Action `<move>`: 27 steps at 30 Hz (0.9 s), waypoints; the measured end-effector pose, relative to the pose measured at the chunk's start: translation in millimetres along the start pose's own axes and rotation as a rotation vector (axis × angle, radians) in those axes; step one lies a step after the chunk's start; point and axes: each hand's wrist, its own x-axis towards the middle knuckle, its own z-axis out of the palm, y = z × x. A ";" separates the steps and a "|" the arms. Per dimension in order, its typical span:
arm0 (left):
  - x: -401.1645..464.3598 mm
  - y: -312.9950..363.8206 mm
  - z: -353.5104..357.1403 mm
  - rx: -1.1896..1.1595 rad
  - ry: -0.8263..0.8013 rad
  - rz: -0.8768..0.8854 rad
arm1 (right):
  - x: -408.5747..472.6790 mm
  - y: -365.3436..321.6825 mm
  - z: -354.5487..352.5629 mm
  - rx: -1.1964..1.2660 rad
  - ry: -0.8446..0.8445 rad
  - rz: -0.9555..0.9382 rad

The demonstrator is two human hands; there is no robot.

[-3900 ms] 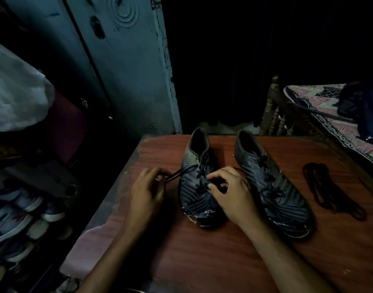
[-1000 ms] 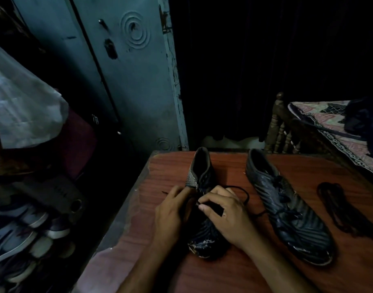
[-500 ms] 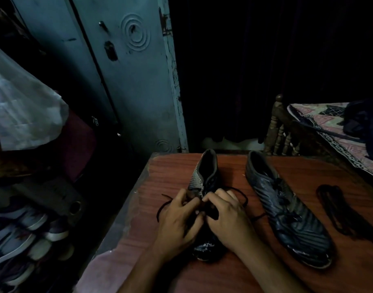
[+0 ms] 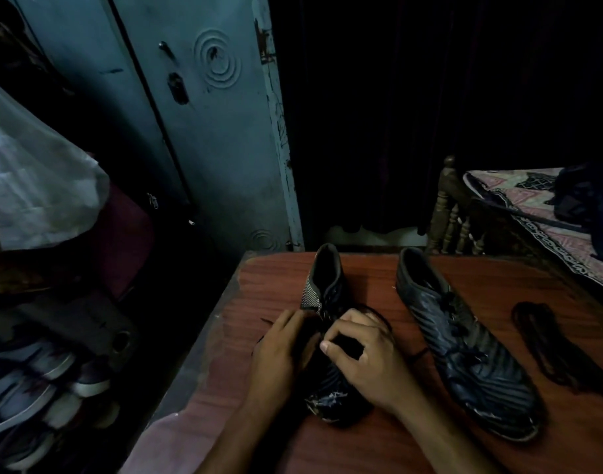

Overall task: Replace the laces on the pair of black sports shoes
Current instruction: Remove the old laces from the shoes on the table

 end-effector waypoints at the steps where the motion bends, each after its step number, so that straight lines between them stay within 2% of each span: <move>1: -0.2 -0.7 -0.3 0.000 0.007 -0.010 | -0.2 -1.2 -0.3 0.007 -0.021 0.000; 10: -0.3 2.8 -2.3 0.057 0.064 -0.009 | 2.5 -4.3 -9.4 0.202 -0.168 0.038; 16: -3.5 1.9 -4.7 -0.073 0.067 0.065 | 1.3 -8.9 -5.2 0.242 -0.013 0.130; 21: -5.7 12.8 -9.8 -0.059 0.076 0.179 | 0.9 -7.4 -0.3 0.212 0.064 0.220; 27: -7.6 15.2 -14.0 -0.068 -0.047 0.242 | 1.8 -6.9 7.4 0.130 0.132 0.281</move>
